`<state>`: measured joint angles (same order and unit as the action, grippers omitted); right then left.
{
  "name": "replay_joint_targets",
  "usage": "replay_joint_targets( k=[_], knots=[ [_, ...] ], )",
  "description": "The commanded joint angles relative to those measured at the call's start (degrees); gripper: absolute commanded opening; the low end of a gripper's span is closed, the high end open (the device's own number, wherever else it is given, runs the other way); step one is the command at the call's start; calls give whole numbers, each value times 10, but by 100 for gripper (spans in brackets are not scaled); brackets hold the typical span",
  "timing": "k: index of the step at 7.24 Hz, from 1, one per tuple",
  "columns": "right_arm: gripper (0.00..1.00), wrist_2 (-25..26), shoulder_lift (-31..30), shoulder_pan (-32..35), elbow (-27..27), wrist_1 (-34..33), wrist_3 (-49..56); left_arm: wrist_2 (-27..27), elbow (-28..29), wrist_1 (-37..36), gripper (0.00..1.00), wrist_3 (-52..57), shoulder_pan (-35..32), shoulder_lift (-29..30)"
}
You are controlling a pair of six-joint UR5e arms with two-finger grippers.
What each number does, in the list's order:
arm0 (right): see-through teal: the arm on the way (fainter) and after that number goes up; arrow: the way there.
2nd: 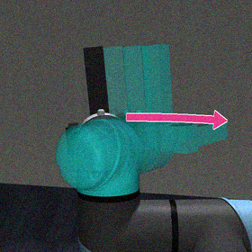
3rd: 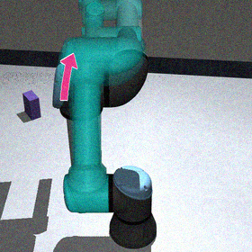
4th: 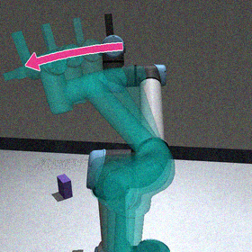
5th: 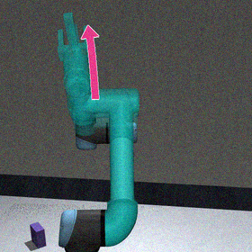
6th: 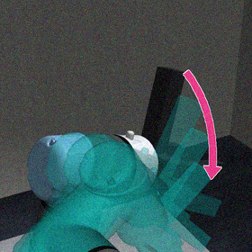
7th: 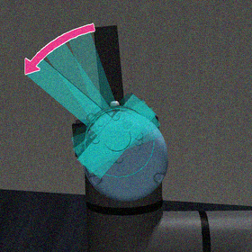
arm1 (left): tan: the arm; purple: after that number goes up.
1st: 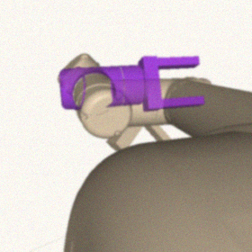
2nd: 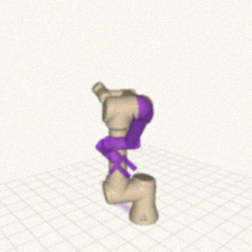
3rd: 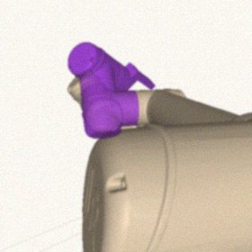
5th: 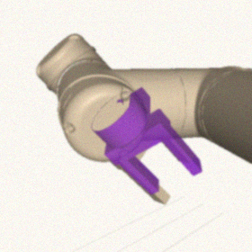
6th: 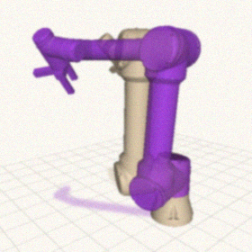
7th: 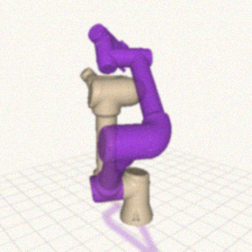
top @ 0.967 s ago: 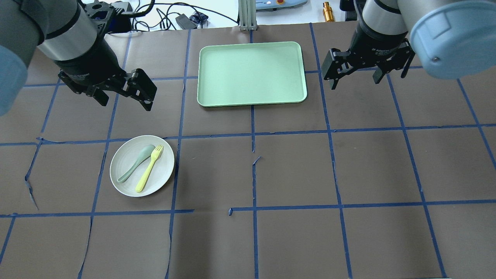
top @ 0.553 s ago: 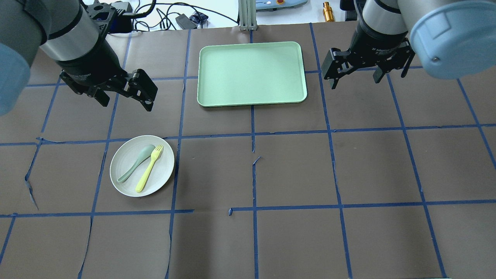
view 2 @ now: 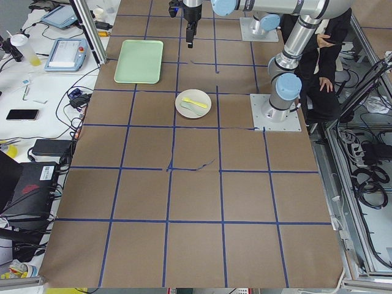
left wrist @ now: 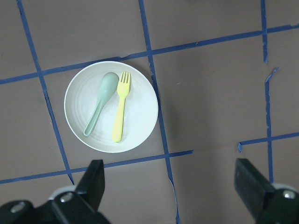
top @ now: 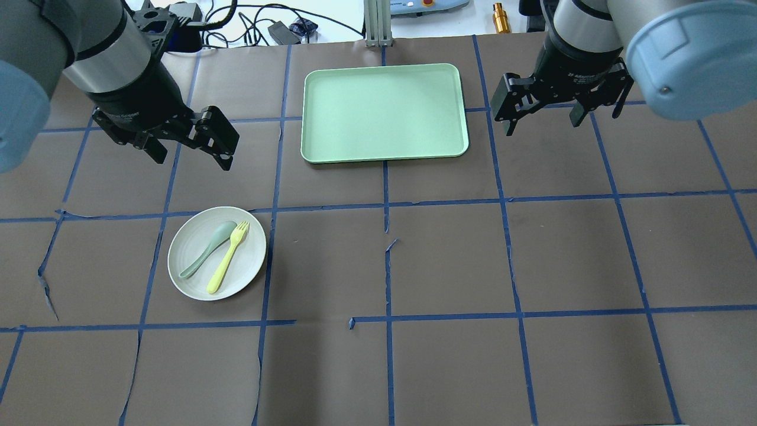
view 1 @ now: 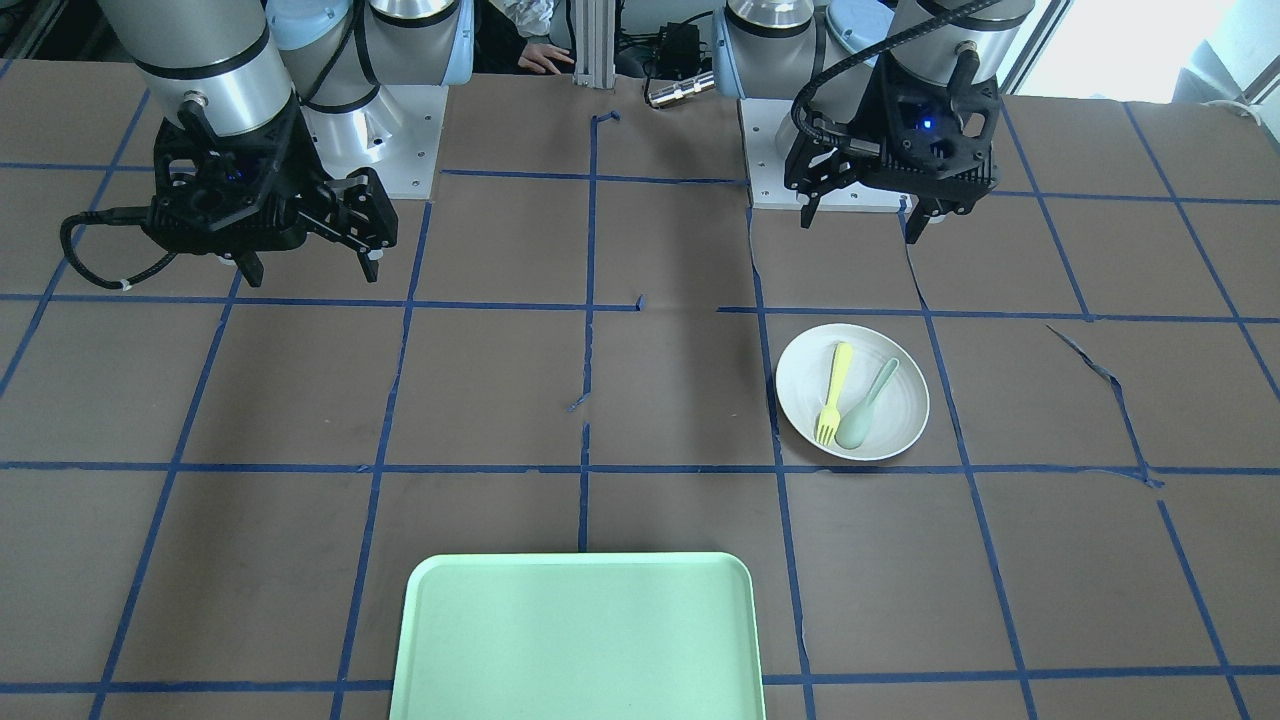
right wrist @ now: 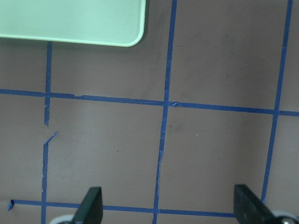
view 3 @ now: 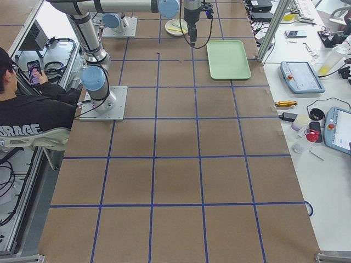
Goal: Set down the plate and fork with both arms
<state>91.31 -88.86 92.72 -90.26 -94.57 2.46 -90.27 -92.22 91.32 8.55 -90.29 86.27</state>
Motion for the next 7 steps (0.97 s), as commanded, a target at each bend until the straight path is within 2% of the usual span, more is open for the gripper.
replay_joint_targets(
  k=[1, 6, 7],
  knots=[
    [100, 0, 0, 0, 0, 0, 0, 0, -1, 0, 100, 1, 2, 1],
    [100, 0, -1, -1, 0, 1, 0, -3, -6, 0, 100, 3, 6, 7],
    [100, -1, -1, 0, 0, 1, 0, -12, -21, -5, 100, 6, 34, 11]
  ],
)
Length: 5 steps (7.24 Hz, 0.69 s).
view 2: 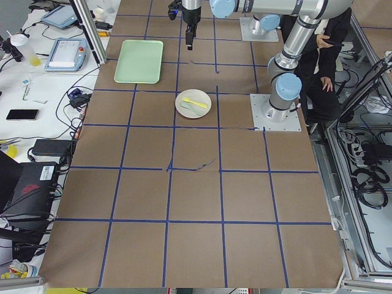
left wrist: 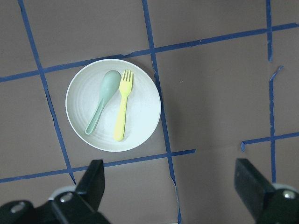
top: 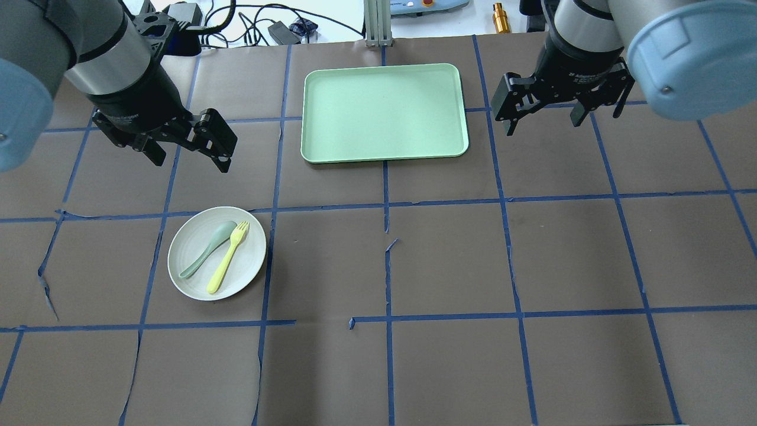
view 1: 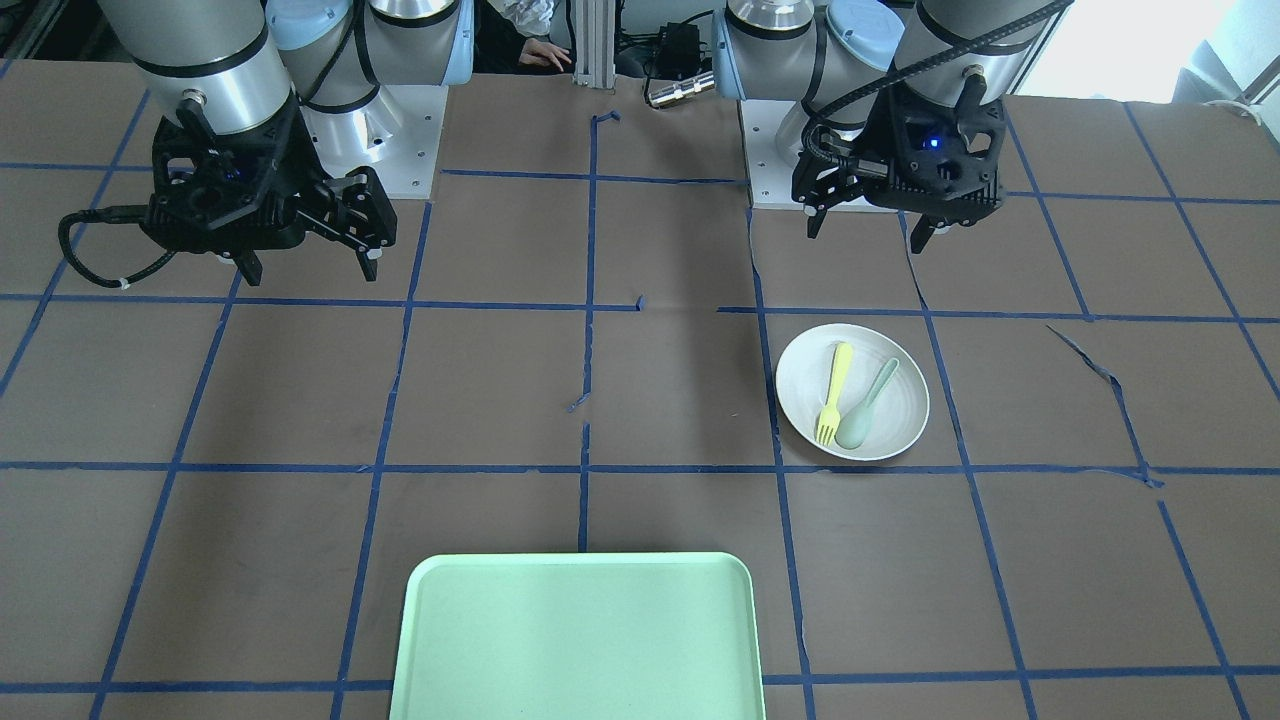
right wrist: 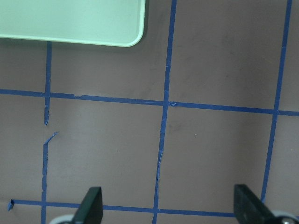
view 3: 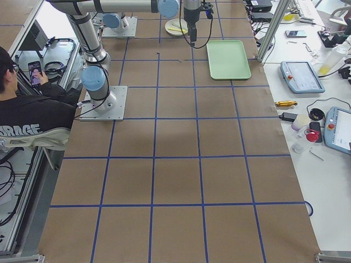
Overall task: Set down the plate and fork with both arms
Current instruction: 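Lower the left gripper to the white plate rim and grasp it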
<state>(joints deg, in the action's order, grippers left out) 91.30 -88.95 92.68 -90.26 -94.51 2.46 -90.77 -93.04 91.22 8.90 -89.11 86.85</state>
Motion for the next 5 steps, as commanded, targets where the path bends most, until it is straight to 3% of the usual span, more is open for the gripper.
replay_joint_targets(
  k=[1, 3, 5],
  knots=[
    [100, -1, 0, 0, 0, 0, 0, -6, -34, -9, 100, 27, 64, 9],
    [100, -5, 0, 0, -1, 0, 0, -7, -97, -58, 100, 126, 135, 41],
    [100, -4, 1, 0, -1, 0, 0, -6, -169, -206, 100, 188, 185, 87]
  ],
)
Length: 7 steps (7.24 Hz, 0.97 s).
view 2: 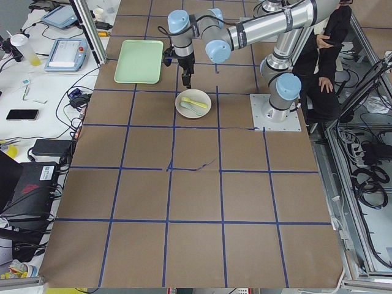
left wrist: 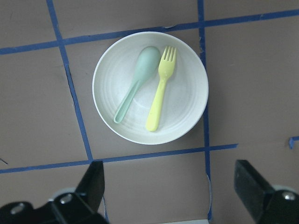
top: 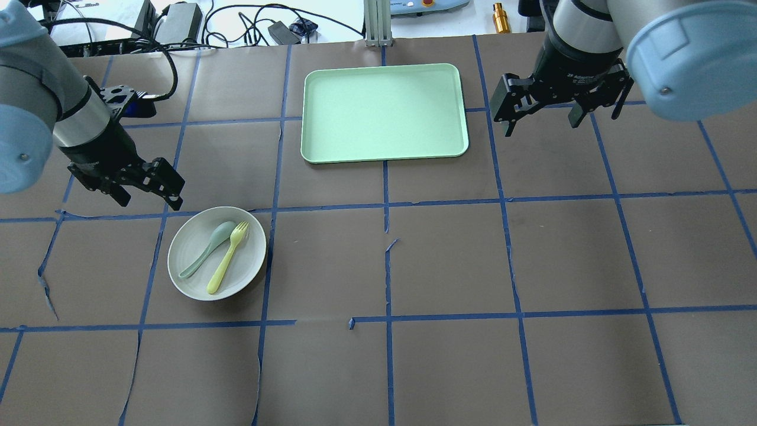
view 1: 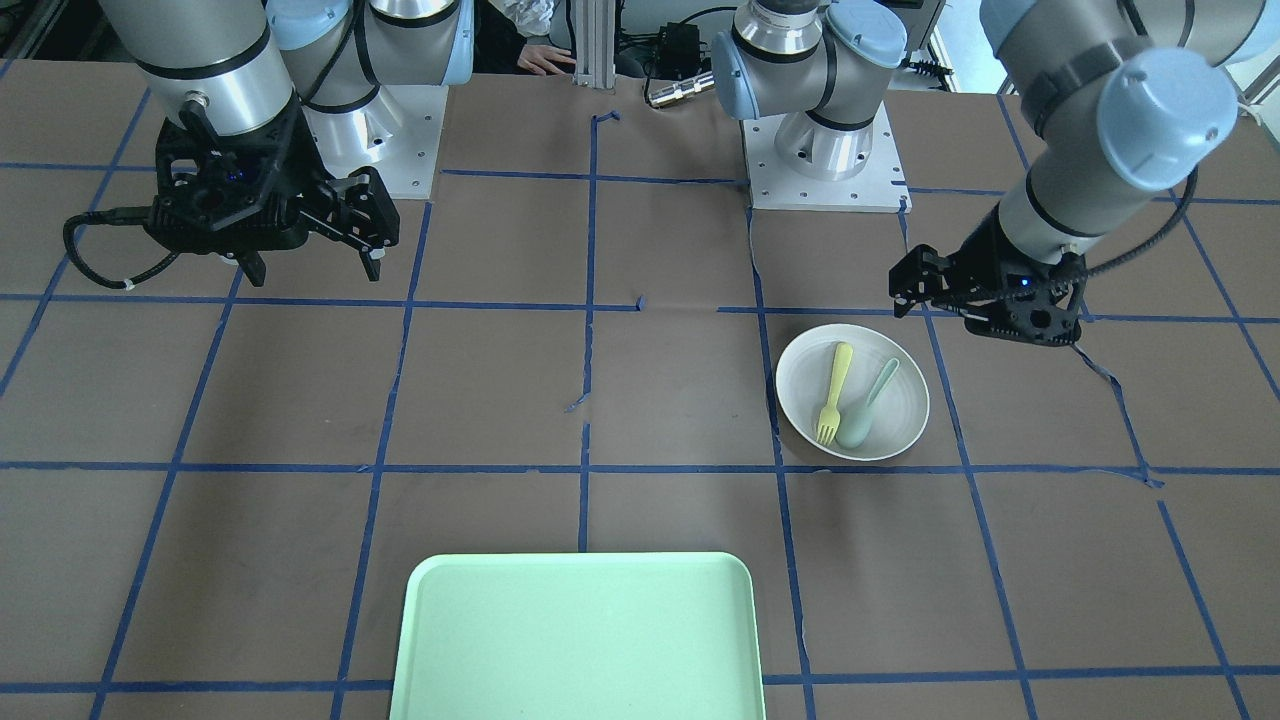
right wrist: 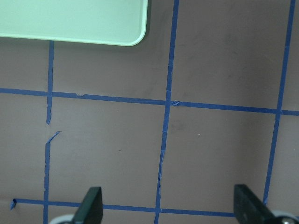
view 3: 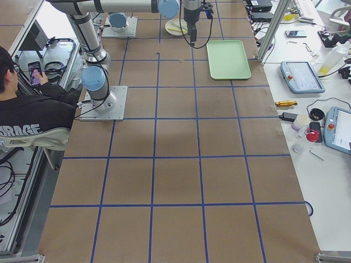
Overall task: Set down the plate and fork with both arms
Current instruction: 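Lower the left gripper to the white plate rim and grasp it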
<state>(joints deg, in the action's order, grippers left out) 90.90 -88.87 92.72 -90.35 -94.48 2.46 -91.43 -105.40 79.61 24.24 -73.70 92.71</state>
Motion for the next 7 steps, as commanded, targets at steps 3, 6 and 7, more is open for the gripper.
replay_joint_targets(
  k=[3, 6, 7],
  knots=[
    [100, 2, 0, 0, 0, 0, 0, 0, -145, -258, 81, 64, 58, 94],
    [100, 2, 0, 0, 0, -1, 0, 7, -149, -256, 42, 78, 96, 114],
    [100, 2, 0, 0, 0, -1, 0, 8, -152, -256, 29, 76, 96, 115]
  ],
)
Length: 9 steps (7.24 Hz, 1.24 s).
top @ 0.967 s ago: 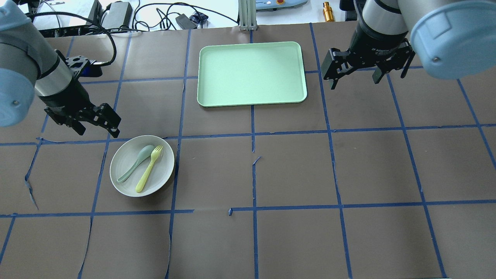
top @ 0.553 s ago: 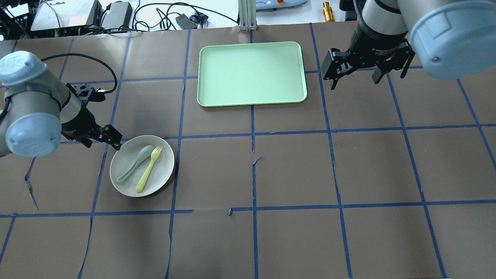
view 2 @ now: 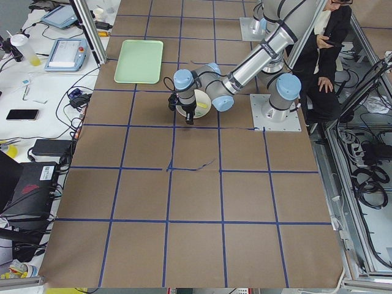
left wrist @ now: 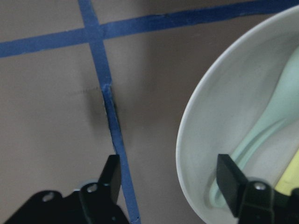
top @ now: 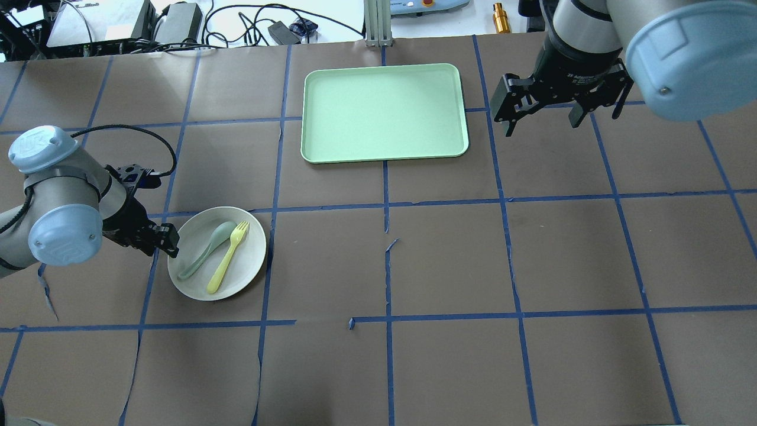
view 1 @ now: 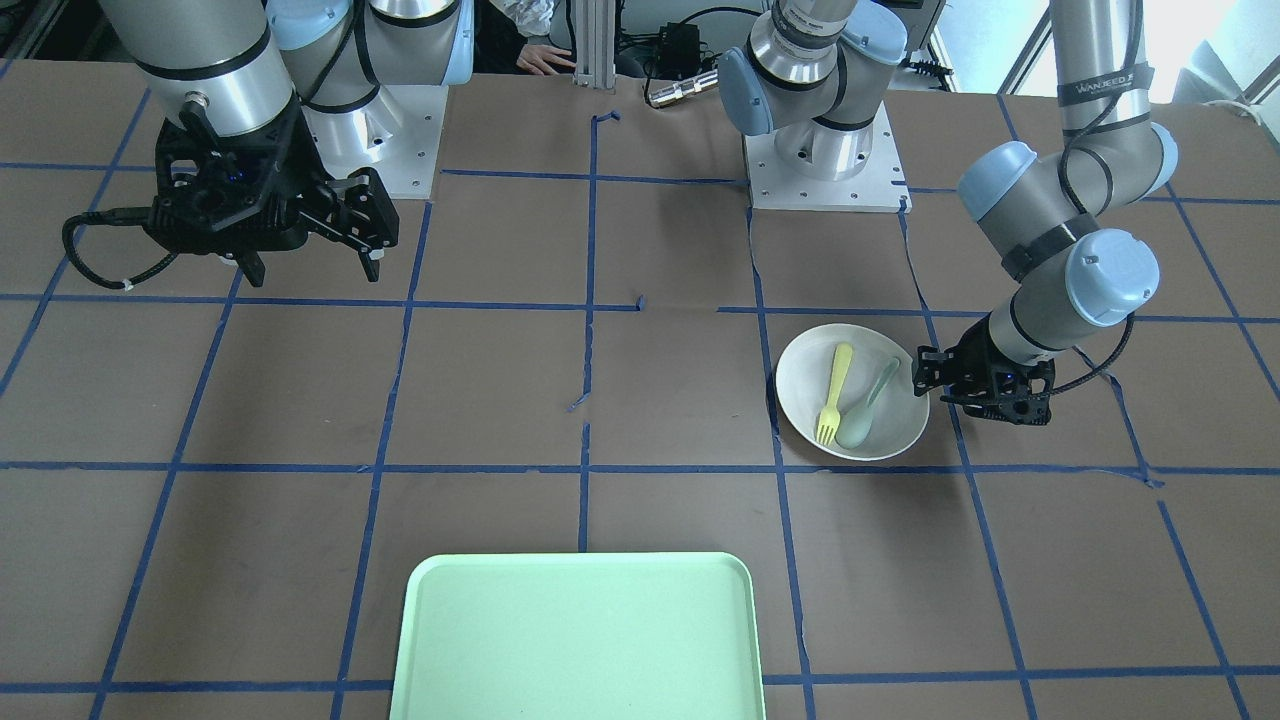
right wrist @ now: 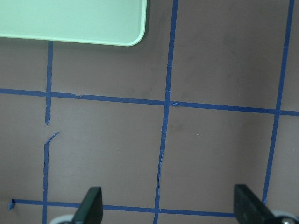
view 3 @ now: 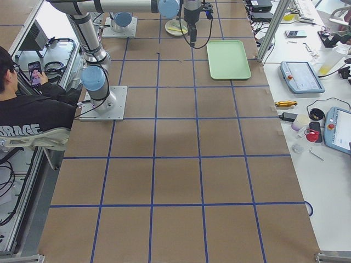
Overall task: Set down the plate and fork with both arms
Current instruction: 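Lower the left gripper to the white plate rim and grasp it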
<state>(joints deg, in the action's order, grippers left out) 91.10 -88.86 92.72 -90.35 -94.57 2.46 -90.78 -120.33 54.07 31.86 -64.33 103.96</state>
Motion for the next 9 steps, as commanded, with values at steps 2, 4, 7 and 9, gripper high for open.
replay_joint_targets(
  k=[2, 4, 7, 9],
  knots=[
    [100, 0, 0, 0, 0, 0, 0, 27, -3, 1, 26, -3, 3, 5],
    [100, 0, 0, 0, 0, 0, 0, 39, -2, 2, 0, -2, 3, 5],
    [100, 0, 0, 0, 0, 0, 0, 145, 39, 21, 0, -40, 3, 5],
    [100, 0, 0, 0, 0, 0, 0, 178, 106, 97, 0, -112, -3, 13]
  ],
)
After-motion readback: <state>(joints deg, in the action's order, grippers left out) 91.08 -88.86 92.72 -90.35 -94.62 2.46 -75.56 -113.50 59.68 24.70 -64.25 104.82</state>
